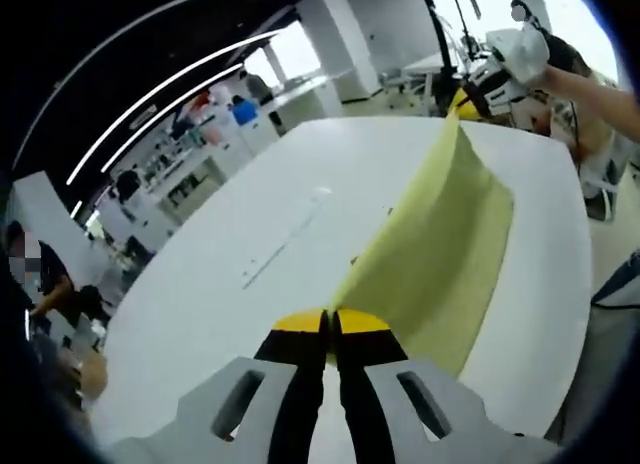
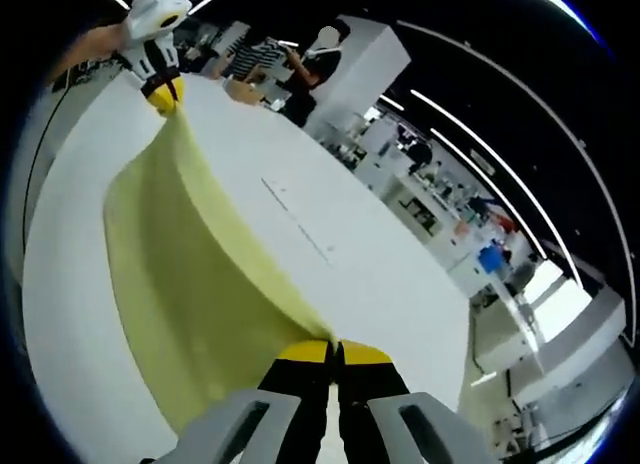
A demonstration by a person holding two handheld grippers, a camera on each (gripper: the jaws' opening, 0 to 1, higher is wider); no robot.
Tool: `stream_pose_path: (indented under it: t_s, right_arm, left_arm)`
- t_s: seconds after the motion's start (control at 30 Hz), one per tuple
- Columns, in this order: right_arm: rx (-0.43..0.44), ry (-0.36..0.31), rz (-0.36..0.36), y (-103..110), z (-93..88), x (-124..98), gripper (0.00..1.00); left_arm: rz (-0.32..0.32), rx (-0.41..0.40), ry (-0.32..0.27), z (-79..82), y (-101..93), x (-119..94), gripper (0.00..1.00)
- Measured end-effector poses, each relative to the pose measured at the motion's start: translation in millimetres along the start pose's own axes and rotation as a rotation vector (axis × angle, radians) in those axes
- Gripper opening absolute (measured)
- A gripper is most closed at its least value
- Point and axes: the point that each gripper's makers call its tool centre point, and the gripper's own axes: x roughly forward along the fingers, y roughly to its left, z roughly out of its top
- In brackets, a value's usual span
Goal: Fold the garment on the visible template until the final outline fits inside the template.
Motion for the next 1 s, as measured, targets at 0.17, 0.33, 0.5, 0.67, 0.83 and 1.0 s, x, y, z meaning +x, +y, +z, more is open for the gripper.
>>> stream_pose_path:
  t_s: [0.17, 0.33, 0.5, 0.67, 0.83, 1.0]
  right_arm:
    - [0.03, 0.024, -0.003, 0.0, -6.4, 25.0, 0.0]
    - [0.03, 0.057, 0.009, 4.4, -16.9, 49.2, 0.0]
    - [0.02, 0.083, 0.033, 10.3, -25.1, 71.6, 0.0]
    - [0.02, 0.129, 0.055, 16.2, -40.2, 95.9, 0.0]
    - [0.026, 0.161, 0.084, 23.8, -54.4, 114.9, 0.0]
    - [0.015, 0.187, 0.127, 32.0, -67.4, 129.2, 0.0]
  left_arm:
    - [0.003, -0.031, 0.032, -11.7, 8.4, 27.3, 0.0]
    - [-0.03, -0.074, 0.067, -29.3, 7.7, 52.3, 0.0]
    - [-0.056, -0.081, 0.107, -48.5, 7.8, 75.5, 0.0]
    - [-0.065, -0.057, 0.152, -62.0, 8.0, 99.8, 0.0]
    - [-0.068, -0.025, 0.186, -71.3, 10.9, 121.3, 0.0]
    - [-0.091, -0.038, 0.21, -85.8, 8.4, 140.7, 0.0]
